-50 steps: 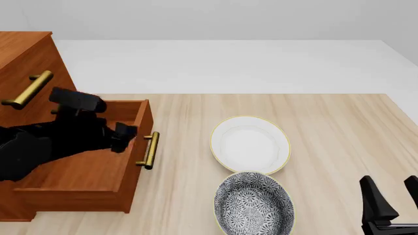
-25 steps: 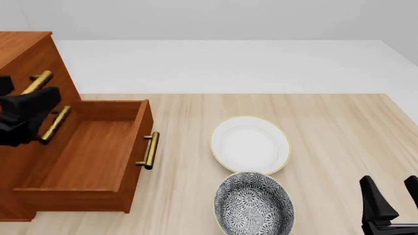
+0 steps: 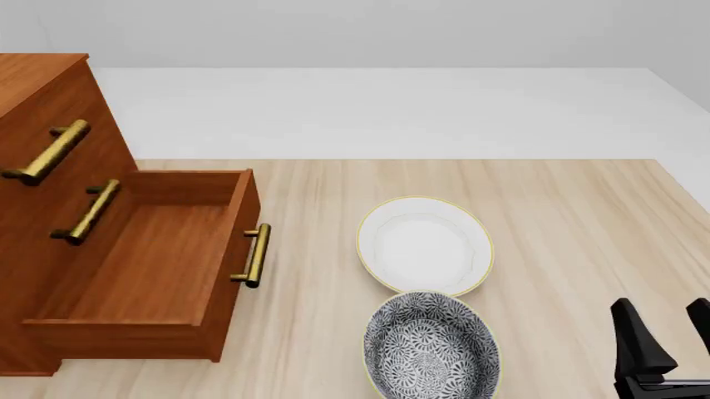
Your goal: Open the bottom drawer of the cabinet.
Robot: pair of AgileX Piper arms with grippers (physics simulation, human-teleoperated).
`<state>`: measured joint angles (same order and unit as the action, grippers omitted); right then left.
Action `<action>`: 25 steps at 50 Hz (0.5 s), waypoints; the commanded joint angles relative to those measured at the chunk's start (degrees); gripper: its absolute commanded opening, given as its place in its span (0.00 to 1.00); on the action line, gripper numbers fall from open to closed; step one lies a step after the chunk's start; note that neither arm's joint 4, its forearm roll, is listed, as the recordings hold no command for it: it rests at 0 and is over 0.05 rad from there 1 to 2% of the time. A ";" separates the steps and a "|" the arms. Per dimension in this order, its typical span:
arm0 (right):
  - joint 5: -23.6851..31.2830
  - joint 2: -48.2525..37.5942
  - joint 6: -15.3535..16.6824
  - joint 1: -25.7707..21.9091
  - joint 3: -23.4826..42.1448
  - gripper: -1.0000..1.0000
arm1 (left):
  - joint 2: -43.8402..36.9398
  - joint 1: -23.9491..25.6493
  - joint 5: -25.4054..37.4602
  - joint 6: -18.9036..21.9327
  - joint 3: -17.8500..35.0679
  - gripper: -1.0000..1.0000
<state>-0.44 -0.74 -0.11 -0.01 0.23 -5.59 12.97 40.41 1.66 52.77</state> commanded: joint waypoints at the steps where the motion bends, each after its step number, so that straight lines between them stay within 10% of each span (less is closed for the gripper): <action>1: 0.00 0.01 -0.01 0.00 0.00 1.00 | 5.59 0.41 5.52 -0.34 6.79 1.00; 25: 0.00 0.00 0.00 -0.01 0.00 1.00 | 5.59 -3.17 21.35 -5.26 27.79 1.00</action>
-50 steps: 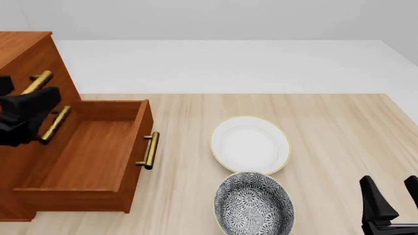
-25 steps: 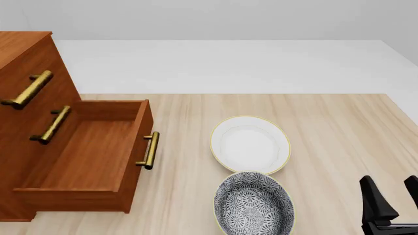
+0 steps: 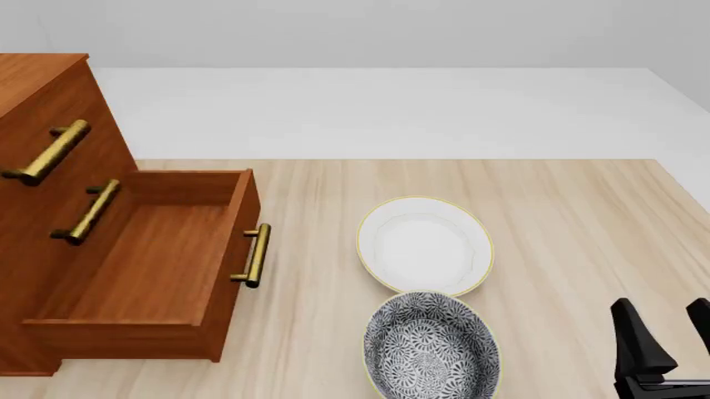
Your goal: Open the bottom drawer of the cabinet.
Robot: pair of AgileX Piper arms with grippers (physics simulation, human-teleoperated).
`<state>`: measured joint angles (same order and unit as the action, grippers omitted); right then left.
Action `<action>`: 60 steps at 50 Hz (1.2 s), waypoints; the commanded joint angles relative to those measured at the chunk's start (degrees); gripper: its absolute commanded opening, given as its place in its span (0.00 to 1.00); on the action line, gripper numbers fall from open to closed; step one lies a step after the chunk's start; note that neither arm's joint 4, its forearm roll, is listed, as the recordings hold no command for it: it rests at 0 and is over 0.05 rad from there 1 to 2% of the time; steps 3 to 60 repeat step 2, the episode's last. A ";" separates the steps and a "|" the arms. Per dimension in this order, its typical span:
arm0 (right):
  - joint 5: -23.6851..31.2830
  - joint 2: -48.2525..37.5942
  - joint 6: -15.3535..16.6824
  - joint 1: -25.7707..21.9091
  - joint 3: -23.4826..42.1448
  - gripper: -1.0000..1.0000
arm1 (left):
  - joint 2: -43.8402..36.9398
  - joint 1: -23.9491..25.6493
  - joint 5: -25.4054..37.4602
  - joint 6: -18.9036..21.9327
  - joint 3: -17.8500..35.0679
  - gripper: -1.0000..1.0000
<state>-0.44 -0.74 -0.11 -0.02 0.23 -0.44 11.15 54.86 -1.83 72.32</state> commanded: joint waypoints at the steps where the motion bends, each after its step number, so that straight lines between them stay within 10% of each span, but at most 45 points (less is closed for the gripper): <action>1: 0.00 0.00 0.02 0.00 0.00 1.00 | 0.44 -1.54 7.57 -2.09 8.88 1.00; 60: 0.00 0.01 -0.01 0.00 0.00 1.00 | 0.44 -1.77 8.33 -2.57 9.02 1.00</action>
